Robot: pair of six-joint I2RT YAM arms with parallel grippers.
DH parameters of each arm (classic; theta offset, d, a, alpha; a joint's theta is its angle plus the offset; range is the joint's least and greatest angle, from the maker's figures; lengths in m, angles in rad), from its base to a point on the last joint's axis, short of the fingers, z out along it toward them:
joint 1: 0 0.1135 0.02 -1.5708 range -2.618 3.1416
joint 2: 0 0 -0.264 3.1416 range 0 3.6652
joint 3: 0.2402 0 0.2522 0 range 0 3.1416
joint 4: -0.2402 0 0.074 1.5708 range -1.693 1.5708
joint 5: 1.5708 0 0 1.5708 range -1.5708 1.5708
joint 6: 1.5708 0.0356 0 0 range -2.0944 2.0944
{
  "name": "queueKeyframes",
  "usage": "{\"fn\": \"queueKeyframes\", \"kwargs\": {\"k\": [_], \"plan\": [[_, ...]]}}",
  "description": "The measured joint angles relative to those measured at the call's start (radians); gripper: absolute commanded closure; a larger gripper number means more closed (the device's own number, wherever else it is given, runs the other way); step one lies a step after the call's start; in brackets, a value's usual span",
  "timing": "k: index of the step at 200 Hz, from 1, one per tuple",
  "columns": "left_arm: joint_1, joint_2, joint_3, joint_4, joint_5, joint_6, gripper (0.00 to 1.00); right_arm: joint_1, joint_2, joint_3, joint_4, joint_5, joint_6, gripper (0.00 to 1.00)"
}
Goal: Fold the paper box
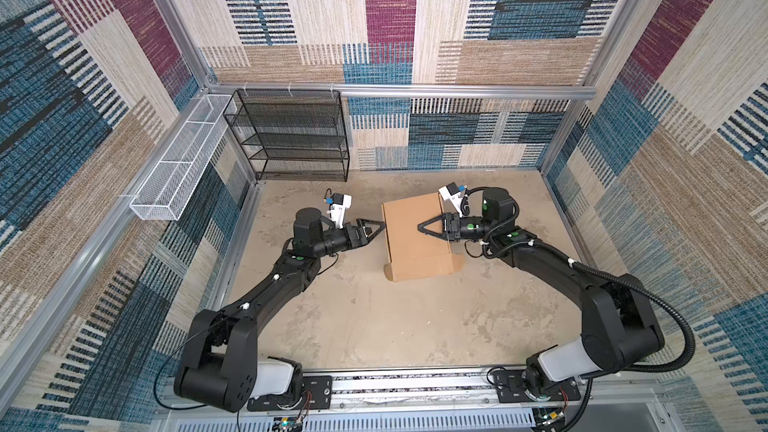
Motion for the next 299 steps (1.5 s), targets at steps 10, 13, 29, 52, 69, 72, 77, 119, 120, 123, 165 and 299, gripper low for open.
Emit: {"fn": "queueKeyframes", "kwargs": {"k": [10,13,29,52,69,72,77,119,120,123,165,299], "plan": [[0.0,0.016,-0.017,0.09,0.032,-0.047,0.01,-0.003,0.0,0.005,0.005,-0.015,-0.004,0.51],[0.0,0.019,-0.021,0.116,0.041,-0.059,0.01,-0.003,0.0,0.006,0.006,-0.018,-0.004,0.51],[-0.002,0.033,-0.044,0.243,0.077,-0.113,0.01,-0.002,0.0,0.012,0.013,-0.031,-0.007,0.51],[-0.013,0.052,-0.064,0.409,0.105,-0.193,0.01,-0.002,0.002,0.01,0.032,-0.047,0.002,0.51],[-0.029,0.067,-0.069,0.497,0.124,-0.231,0.01,-0.002,0.005,0.0,0.07,-0.057,0.023,0.51],[-0.032,0.07,-0.069,0.507,0.127,-0.236,0.01,-0.002,0.005,-0.001,0.076,-0.058,0.027,0.51],[-0.039,0.074,-0.069,0.525,0.125,-0.247,0.01,-0.002,0.006,-0.003,0.086,-0.061,0.036,0.51],[-0.082,0.098,-0.069,0.58,0.126,-0.261,0.01,-0.002,0.008,-0.006,0.142,-0.075,0.072,0.52],[-0.083,0.098,-0.069,0.58,0.126,-0.261,0.01,-0.002,0.008,-0.006,0.142,-0.075,0.073,0.52],[-0.085,0.099,-0.069,0.579,0.126,-0.261,0.01,-0.002,0.008,-0.006,0.143,-0.077,0.076,0.52],[-0.139,0.119,-0.042,0.575,0.126,-0.253,0.01,-0.002,0.013,0.01,0.151,-0.087,0.087,0.52],[-0.218,0.202,0.006,0.663,0.052,-0.29,0.03,-0.002,0.019,0.02,0.158,-0.073,0.078,0.52]]}}
